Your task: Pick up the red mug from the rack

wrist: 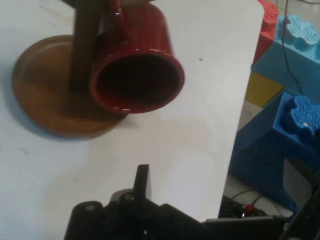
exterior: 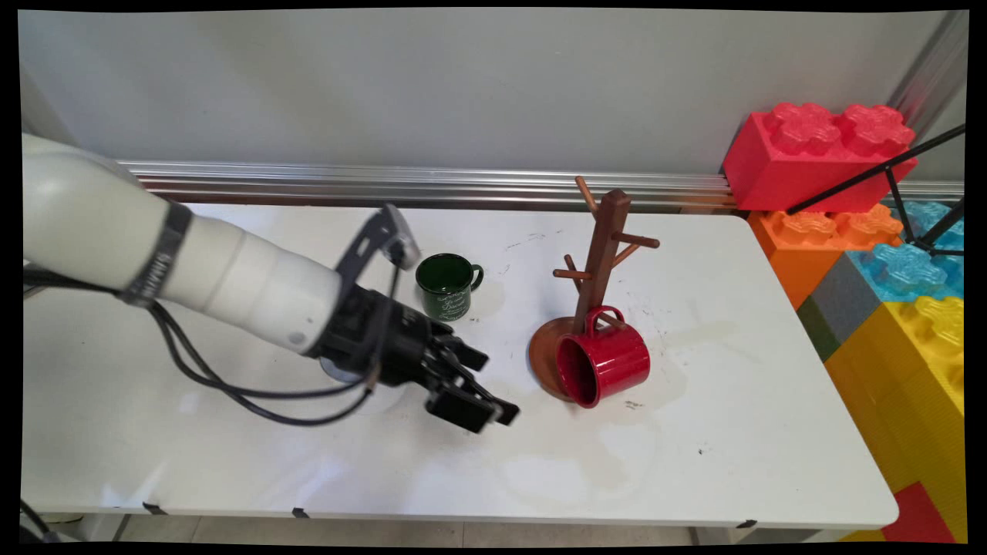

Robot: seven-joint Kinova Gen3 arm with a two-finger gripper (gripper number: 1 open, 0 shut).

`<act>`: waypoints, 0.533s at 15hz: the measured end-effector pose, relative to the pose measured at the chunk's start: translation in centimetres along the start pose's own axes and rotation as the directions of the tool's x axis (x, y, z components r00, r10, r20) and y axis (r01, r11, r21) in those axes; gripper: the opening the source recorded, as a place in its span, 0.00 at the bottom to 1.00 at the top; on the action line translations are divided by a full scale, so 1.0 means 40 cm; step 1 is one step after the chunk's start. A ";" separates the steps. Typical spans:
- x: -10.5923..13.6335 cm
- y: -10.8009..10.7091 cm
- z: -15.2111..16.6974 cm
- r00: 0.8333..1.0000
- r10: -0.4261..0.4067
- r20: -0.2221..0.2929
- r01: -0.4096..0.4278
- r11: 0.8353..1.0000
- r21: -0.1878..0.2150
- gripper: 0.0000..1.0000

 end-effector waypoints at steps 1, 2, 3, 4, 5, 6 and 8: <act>0.001 0.007 0.019 1.000 0.003 -0.003 -0.003 1.000 0.000 1.00; 0.001 0.012 0.030 1.000 0.004 -0.005 -0.004 1.000 0.001 1.00; 0.001 0.016 0.046 1.000 0.006 -0.008 -0.005 1.000 0.003 1.00; -0.001 0.019 0.064 1.000 0.005 -0.009 -0.005 1.000 0.008 1.00; -0.004 0.019 0.080 1.000 0.001 -0.010 -0.001 1.000 0.013 1.00; -0.008 0.017 0.093 1.000 -0.005 -0.010 0.005 1.000 0.019 1.00; -0.013 0.013 0.114 1.000 -0.018 -0.014 0.019 0.999 0.029 1.00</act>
